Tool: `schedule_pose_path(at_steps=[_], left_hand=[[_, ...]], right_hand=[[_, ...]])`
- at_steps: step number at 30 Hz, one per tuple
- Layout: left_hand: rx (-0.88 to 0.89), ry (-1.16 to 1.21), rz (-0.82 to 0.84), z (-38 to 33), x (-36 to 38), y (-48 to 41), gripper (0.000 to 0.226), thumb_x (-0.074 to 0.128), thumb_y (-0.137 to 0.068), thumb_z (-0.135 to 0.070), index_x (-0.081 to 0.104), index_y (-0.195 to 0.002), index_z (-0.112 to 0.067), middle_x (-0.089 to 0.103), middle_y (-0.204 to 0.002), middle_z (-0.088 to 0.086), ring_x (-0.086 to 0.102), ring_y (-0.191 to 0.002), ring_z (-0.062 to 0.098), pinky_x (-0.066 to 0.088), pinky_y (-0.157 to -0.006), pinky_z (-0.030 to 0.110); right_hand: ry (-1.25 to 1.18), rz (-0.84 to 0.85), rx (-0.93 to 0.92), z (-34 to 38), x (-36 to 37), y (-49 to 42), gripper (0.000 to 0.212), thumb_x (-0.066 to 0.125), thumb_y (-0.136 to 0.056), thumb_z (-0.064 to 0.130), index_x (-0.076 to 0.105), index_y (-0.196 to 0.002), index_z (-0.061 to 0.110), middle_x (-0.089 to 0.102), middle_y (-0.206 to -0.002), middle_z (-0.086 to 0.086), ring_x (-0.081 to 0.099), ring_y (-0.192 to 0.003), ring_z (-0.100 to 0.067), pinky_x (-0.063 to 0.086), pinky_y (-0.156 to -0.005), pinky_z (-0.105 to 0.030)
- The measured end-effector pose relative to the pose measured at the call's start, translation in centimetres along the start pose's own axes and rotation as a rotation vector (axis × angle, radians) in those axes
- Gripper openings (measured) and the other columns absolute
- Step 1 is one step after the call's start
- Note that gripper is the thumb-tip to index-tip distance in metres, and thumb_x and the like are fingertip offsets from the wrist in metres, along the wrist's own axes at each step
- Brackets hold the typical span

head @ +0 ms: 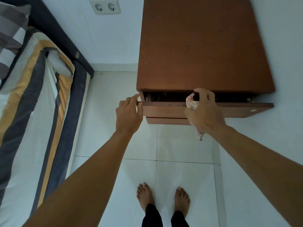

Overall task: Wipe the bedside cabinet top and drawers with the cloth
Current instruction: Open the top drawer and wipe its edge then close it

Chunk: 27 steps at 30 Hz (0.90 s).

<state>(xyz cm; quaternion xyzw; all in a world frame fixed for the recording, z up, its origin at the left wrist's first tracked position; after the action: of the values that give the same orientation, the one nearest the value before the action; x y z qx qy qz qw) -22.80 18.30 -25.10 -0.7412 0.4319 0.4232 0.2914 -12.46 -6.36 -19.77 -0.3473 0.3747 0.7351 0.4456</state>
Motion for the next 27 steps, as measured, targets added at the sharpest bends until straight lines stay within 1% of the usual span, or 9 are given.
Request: schedule_pose_path(at_steps=[2,4,7,9,12,16,21,23,27], left_hand=[[0.076,-0.038,0.047,0.7,-0.4,0.7,0.037,0.051,-0.101,-0.023,0.059,-0.137,-0.017,0.067,-0.130,0.005,0.058,-0.117,0.032,0.047,-0.094,0.047],[0.126,-0.069,0.062,1.0,-0.9,0.6,0.036,0.049,-0.099,-0.019,0.064,-0.132,-0.016,0.070,-0.125,0.003,0.059,-0.114,0.033,0.048,-0.090,0.048],[0.161,-0.086,0.065,0.9,-1.8,-0.2,0.036,0.046,-0.097,-0.016,0.071,-0.123,-0.015,0.076,-0.111,0.003,0.062,-0.105,0.035,0.053,-0.082,0.048],[0.168,-0.095,0.092,1.0,-2.1,-0.6,0.032,0.045,-0.098,-0.016,0.072,-0.115,-0.013,0.077,-0.104,0.004,0.063,-0.104,0.035,0.053,-0.080,0.049],[0.155,-0.082,0.096,1.5,-2.3,-0.7,0.030,0.046,-0.100,-0.016,0.072,-0.116,-0.012,0.077,-0.105,0.006,0.063,-0.106,0.034,0.053,-0.083,0.048],[0.170,-0.033,0.099,1.5,-1.9,-0.1,0.033,0.047,-0.100,-0.015,0.069,-0.124,-0.014,0.075,-0.115,0.006,0.064,-0.109,0.034,0.053,-0.085,0.049],[0.178,-0.026,0.097,0.1,-1.8,0.7,0.038,0.042,-0.101,-0.022,0.063,-0.133,-0.015,0.068,-0.132,0.004,0.060,-0.121,0.032,0.051,-0.092,0.052],[0.094,-0.119,0.184,-1.1,-1.3,0.8,0.047,0.032,-0.103,-0.035,0.056,-0.140,-0.020,0.058,-0.146,0.000,0.048,-0.137,0.030,0.040,-0.104,0.056],[-0.080,-0.221,0.393,-3.0,0.0,1.1,0.067,0.008,-0.099,-0.049,0.026,-0.158,-0.021,0.026,-0.166,-0.002,0.019,-0.154,0.029,0.018,-0.115,0.067]], right_hand=[[-0.133,-0.059,-0.034,2.5,0.6,0.1,0.044,0.066,-0.092,0.025,0.040,-0.127,0.022,0.039,-0.129,-0.006,0.062,-0.072,-0.023,0.048,-0.050,-0.029],[-0.200,-0.082,-0.098,5.8,1.5,-0.8,0.036,0.063,-0.094,0.021,0.040,-0.122,0.018,0.038,-0.121,-0.004,0.063,-0.073,-0.024,0.057,-0.056,-0.035],[-0.194,-0.071,-0.291,10.2,3.5,-2.6,0.035,0.062,-0.095,0.025,0.048,-0.126,0.017,0.043,-0.125,-0.007,0.064,-0.089,-0.028,0.056,-0.072,-0.041],[0.030,-0.053,-0.378,10.9,6.2,-3.3,0.040,0.063,-0.095,0.032,0.052,-0.130,0.016,0.046,-0.133,-0.009,0.060,-0.105,-0.031,0.052,-0.083,-0.043],[0.421,-0.254,-0.419,9.8,9.2,-2.3,0.050,0.063,-0.094,0.041,0.054,-0.138,0.019,0.048,-0.149,-0.009,0.052,-0.123,-0.033,0.043,-0.098,-0.049],[0.423,-0.295,-0.569,8.1,11.7,-1.0,0.067,0.062,-0.093,0.019,0.039,-0.155,0.023,0.046,-0.154,-0.006,0.044,-0.140,-0.032,0.035,-0.115,-0.051],[0.378,-0.198,-0.513,7.7,12.2,-1.3,0.055,0.048,-0.098,0.048,0.049,-0.145,0.018,0.059,-0.134,-0.004,0.052,-0.128,-0.030,0.032,-0.117,-0.050],[0.372,-0.214,-0.492,7.6,12.1,-1.6,0.050,0.046,-0.100,0.047,0.053,-0.140,0.019,0.063,-0.125,-0.004,0.056,-0.119,-0.030,0.036,-0.113,-0.050],[0.429,-0.211,-0.472,6.2,12.0,-2.0,0.049,0.072,-0.092,0.031,0.053,-0.135,0.020,0.065,-0.117,-0.003,0.060,-0.110,-0.028,0.043,-0.107,-0.047]])
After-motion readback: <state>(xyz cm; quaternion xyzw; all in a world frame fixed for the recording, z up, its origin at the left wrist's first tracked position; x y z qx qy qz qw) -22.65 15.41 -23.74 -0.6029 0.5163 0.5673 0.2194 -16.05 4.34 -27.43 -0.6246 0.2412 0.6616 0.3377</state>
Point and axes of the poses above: each hand's wrist, its own y-axis away from the middle knuckle, its own x-axis out of the palm, z = x × y, the point moved 3 cm from there along -y, towards the middle knuckle
